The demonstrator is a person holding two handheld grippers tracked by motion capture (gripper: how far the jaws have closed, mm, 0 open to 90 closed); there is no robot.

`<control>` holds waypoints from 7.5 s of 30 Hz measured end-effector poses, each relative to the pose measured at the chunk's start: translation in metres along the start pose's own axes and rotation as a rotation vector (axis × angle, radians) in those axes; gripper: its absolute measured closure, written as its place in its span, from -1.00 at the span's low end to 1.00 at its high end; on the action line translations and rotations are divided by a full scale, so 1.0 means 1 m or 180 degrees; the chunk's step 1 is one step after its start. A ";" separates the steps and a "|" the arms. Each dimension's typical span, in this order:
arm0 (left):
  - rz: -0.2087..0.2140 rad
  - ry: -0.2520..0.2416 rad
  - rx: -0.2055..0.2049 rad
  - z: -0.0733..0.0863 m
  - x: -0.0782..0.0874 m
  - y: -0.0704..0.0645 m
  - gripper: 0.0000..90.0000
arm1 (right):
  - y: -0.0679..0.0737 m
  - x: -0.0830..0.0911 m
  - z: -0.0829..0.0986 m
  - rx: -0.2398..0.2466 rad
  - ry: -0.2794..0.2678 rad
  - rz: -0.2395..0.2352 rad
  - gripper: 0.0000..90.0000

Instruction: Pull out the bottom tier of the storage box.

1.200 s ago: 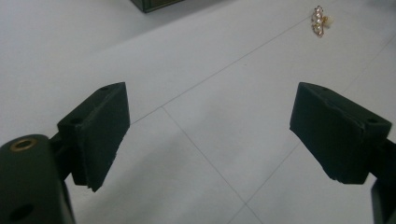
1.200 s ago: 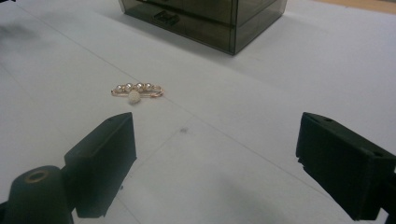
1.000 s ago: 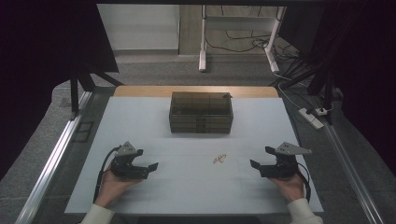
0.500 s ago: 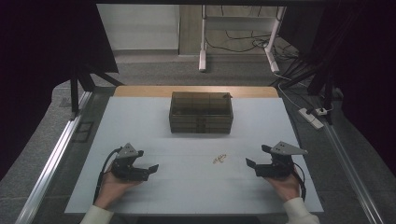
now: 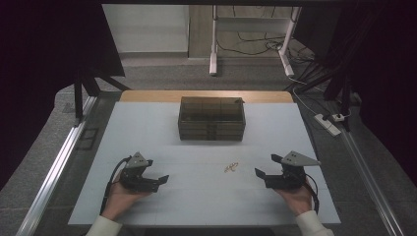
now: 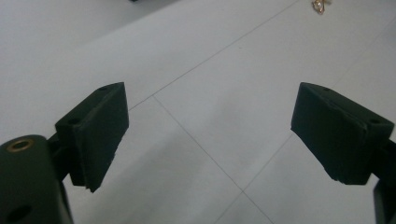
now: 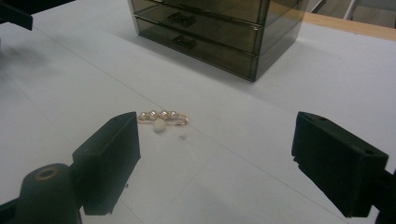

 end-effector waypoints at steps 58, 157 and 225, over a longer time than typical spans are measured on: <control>-0.0073 0.0020 -0.0062 -0.002 -0.005 -0.003 -0.69 | 0.058 -0.050 0.002 0.0346 0.0180 -0.0106 -0.59; -0.0025 0.0098 -0.0111 -0.003 -0.011 -0.004 -0.68 | 0.117 -0.107 -0.002 0.2062 0.0602 0.0406 -0.47; -0.0046 0.0124 -0.0121 -0.001 -0.010 -0.004 -0.68 | 0.111 -0.141 -0.019 0.2595 0.0532 0.0803 -0.39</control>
Point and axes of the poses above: each handheld gripper's, and its own axes: x roughly backward along the jaws, z roughly out of its underside, y roughly to its left, the point moved 3 cm from there along -x, roughly forward along the jaws, and after that the axes turned 14 degrees about -x, right-handed, at the moved point
